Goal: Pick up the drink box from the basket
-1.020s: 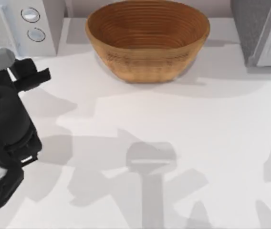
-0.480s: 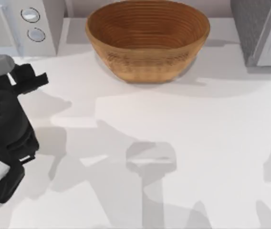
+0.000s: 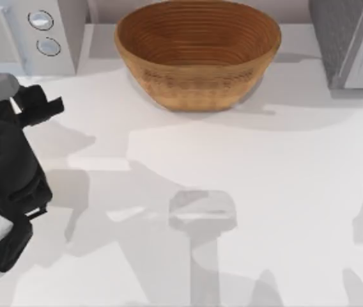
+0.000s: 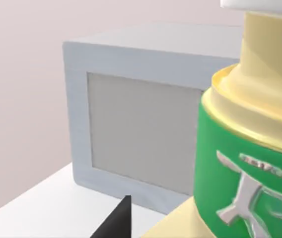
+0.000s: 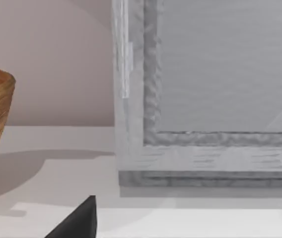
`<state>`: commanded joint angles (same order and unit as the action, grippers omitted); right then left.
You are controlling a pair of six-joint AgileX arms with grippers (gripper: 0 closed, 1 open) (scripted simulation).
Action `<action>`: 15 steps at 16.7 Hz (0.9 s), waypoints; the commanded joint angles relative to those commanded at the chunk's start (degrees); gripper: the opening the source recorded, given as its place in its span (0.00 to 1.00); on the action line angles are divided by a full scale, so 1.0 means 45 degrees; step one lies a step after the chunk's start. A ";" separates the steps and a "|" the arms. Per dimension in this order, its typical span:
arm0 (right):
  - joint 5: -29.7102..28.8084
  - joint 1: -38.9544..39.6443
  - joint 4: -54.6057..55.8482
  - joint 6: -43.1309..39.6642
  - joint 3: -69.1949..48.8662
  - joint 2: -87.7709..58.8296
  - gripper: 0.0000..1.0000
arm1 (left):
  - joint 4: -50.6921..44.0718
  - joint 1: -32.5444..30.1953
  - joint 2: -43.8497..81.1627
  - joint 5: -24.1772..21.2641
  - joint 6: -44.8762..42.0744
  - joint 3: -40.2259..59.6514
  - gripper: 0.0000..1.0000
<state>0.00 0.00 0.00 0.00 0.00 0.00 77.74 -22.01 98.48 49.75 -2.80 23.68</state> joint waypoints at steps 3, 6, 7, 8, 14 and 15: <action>0.0000 0.0000 0.0000 0.0000 0.0000 0.0000 1.00 | 0.0000 0.0000 0.0000 0.0000 0.0000 0.0000 0.53; 0.0000 0.0000 0.0000 0.0000 0.0000 0.0000 1.00 | 0.0000 0.0000 0.0000 0.0000 0.0000 0.0000 0.75; 0.0000 0.0000 0.0000 0.0000 0.0000 0.0000 1.00 | 0.0000 0.0000 0.0000 0.0000 0.0000 0.0000 0.83; 0.0000 0.0000 0.0000 0.0000 0.0000 0.0000 1.00 | 0.0000 0.0000 0.0000 0.0000 0.0000 0.0000 0.90; 0.0000 0.0000 0.0000 0.0000 0.0000 0.0000 1.00 | 0.0000 0.0000 0.0000 0.0000 0.0000 0.0000 1.00; 0.0000 0.0000 0.0000 0.0000 0.0000 0.0000 1.00 | 0.0000 0.0000 0.0000 0.0000 0.0000 0.0000 1.00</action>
